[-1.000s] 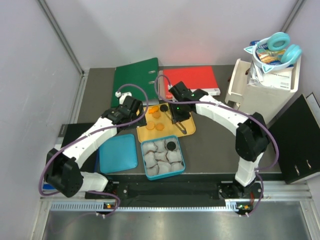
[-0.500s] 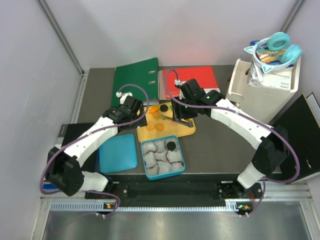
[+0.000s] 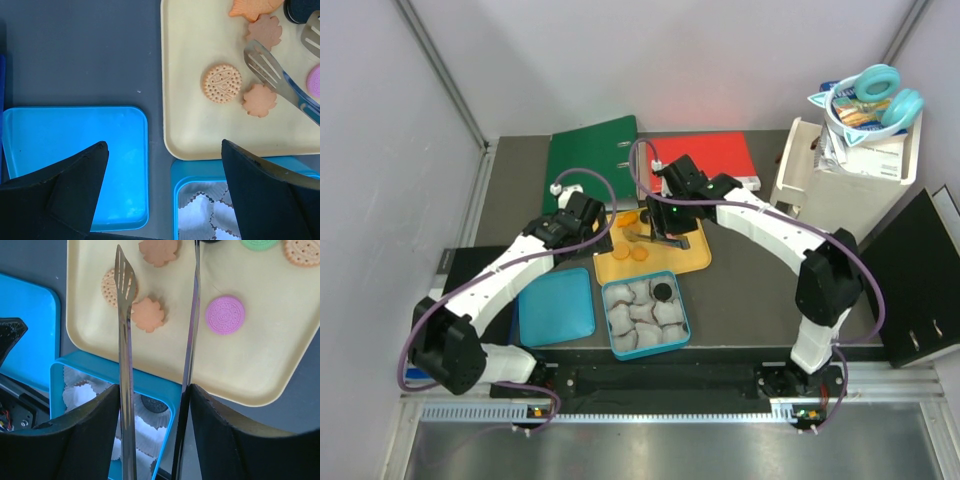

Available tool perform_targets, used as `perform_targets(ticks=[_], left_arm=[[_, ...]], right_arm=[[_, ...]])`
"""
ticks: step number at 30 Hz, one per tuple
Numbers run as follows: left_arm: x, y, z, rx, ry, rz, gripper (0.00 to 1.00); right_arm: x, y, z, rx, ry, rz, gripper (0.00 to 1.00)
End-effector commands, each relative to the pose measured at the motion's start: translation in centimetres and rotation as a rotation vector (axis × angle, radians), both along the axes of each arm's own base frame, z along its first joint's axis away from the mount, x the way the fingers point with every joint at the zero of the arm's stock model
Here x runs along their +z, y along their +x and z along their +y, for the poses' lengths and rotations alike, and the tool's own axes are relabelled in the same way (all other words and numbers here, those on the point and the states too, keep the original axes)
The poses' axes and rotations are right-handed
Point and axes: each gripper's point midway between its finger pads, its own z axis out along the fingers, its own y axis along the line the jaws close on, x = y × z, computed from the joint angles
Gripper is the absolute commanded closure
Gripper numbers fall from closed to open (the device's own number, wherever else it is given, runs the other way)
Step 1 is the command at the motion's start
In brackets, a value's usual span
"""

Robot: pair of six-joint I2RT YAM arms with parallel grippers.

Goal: Pack the cookies

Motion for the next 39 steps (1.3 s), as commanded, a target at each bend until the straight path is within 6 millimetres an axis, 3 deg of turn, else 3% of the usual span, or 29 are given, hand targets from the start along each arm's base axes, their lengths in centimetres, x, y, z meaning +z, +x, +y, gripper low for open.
perform_targets(ticks=[1, 5, 14, 19, 24, 28, 30, 31, 32, 36, 39], left_arm=[[1.5, 0.0, 0.6, 0.033, -0.016, -0.049, 0.01], [1.6, 0.0, 0.8, 0.033, -0.008, -0.05, 0.01], [1.2, 0.1, 0.6, 0.028, -0.004, -0.04, 0.01], [1.2, 0.4, 0.4, 0.024, -0.004, -0.043, 0.01], [1.4, 0.8, 0.3, 0.026, -0.004, -0.052, 0.01], [1.4, 1.2, 0.2, 0.024, 0.002, -0.053, 0.01], [1.2, 1.4, 0.0, 0.022, 0.002, -0.051, 0.01], [1.2, 1.6, -0.1, 0.02, -0.002, -0.053, 0.01], [0.9, 1.8, -0.3, 0.017, -0.006, -0.051, 0.01], [0.4, 2.4, -1.1, 0.008, -0.027, -0.04, 0.01], [0.3, 2.8, -1.4, 0.015, -0.029, -0.038, 0.01]], right_arm=[[2.1, 1.4, 2.3, 0.024, 0.081, -0.054, 0.43], [1.2, 1.4, 2.7, 0.025, 0.07, -0.042, 0.44], [-1.8, 1.2, 1.8, 0.007, 0.004, 0.0, 0.57], [-0.9, 1.3, 1.3, -0.005, 0.002, -0.031, 0.64], [2.4, 0.3, 0.2, 0.002, 0.017, -0.082, 0.65], [6.8, -2.0, -1.7, 0.017, 0.066, -0.141, 0.64], [8.2, -3.2, -2.7, 0.031, 0.074, -0.166, 0.65], [7.9, -4.3, -3.4, 0.044, 0.059, -0.146, 0.65], [9.2, -5.2, -4.1, 0.054, 0.077, -0.167, 0.64], [9.9, -9.9, -5.5, 0.18, 0.082, -0.157, 0.64], [9.1, -13.9, -5.8, 0.304, 0.052, -0.107, 0.62]])
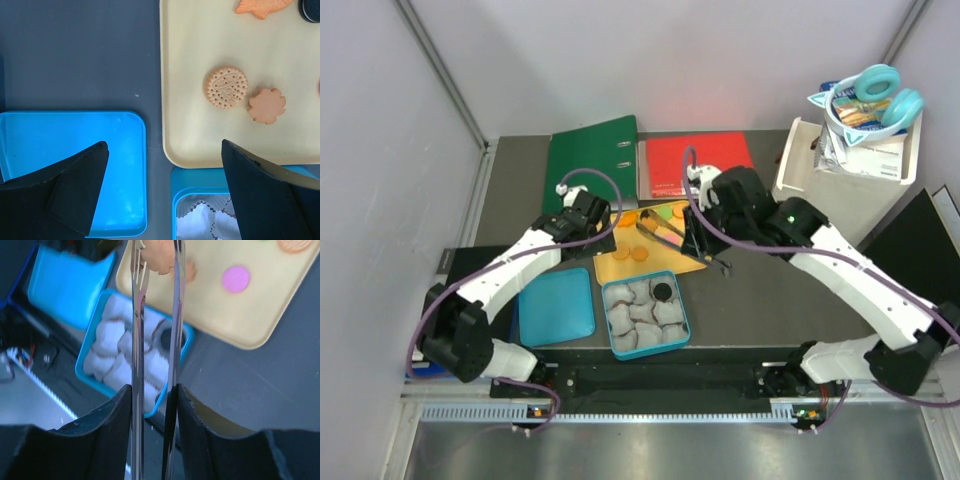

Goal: Pack the cookies

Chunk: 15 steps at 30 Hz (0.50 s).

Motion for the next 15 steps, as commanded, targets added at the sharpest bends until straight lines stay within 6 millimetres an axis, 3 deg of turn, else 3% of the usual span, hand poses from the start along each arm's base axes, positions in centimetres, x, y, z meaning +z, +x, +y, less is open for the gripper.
perform_targets(ticks=[1, 4, 9, 15], left_arm=[[1.7, 2.4, -1.2, 0.016, -0.048, -0.073, 0.01], [2.3, 2.9, -1.1, 0.024, -0.04, -0.09, 0.01], [2.8, 3.3, -1.2, 0.019, -0.035, -0.098, 0.01], [2.2, 2.3, -0.9, 0.023, -0.034, -0.073, 0.01]], right_arm=[[-2.0, -6.0, -0.6, 0.199, -0.098, 0.079, 0.62], [-3.1, -8.0, -0.6, 0.251, -0.118, 0.1, 0.62], [-3.9, -8.2, -0.2, 0.234, -0.103, 0.115, 0.63], [-5.4, -7.9, 0.6, 0.239, -0.097, 0.137, 0.64]])
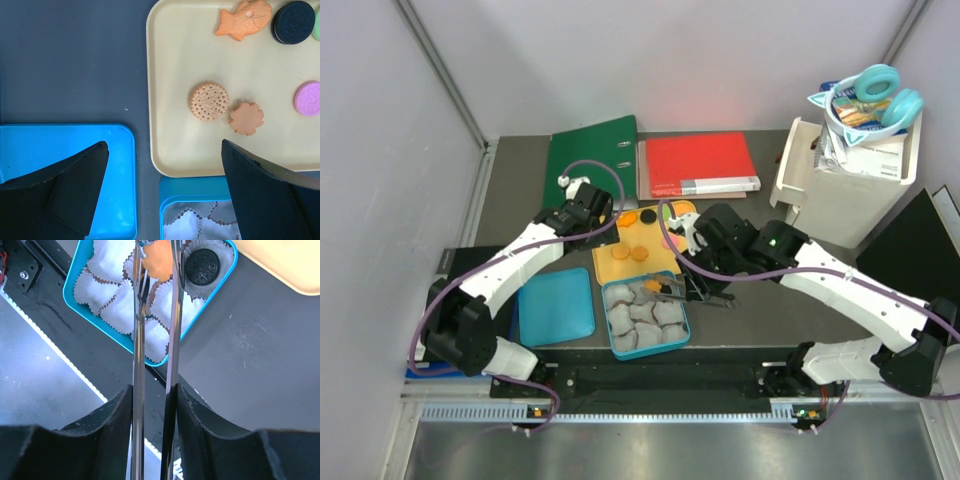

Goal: Pack the cookies

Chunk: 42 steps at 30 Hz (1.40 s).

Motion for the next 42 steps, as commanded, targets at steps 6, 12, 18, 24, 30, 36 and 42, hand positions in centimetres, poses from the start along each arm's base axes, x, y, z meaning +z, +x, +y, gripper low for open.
perform_targets(ticks=[6, 12, 18, 24, 30, 36, 42], left_arm=[[1.1, -0.4, 0.8, 0.025, -0.005, -0.032, 0.01], [1.0, -0.9, 1.3, 0.025, 0.011, -0.026, 0.01], [0.7, -1.1, 1.2, 0.02, 0.007, -0.017, 0.01], [0.9, -0.8, 1.1, 0.016, 0.007, -0.022, 0.01], [1.1, -0.6, 0.9, 0.016, 0.003, -0.03, 0.01], [1.2, -0.8, 1.1, 0.025, -0.002, -0.033, 0.01], [1.5, -1.2, 1.7, 0.036, 0.01, -0.042, 0.01]], right_arm=[[-0.2, 1.3, 3.0, 0.01, 0.075, -0.011, 0.64], [-1.0, 2.1, 3.6, 0.004, 0.054, -0.016, 0.63], [-0.6, 2.7, 4.1, -0.009, 0.06, -0.027, 0.49], [2.0, 3.5, 4.3, -0.023, 0.09, -0.077, 0.44], [7.8, 6.0, 4.0, -0.093, 0.164, -0.216, 0.43], [6.4, 10.9, 3.5, -0.219, 0.133, -0.209, 0.45], [2.7, 13.9, 4.1, -0.272, 0.053, -0.164, 0.47]])
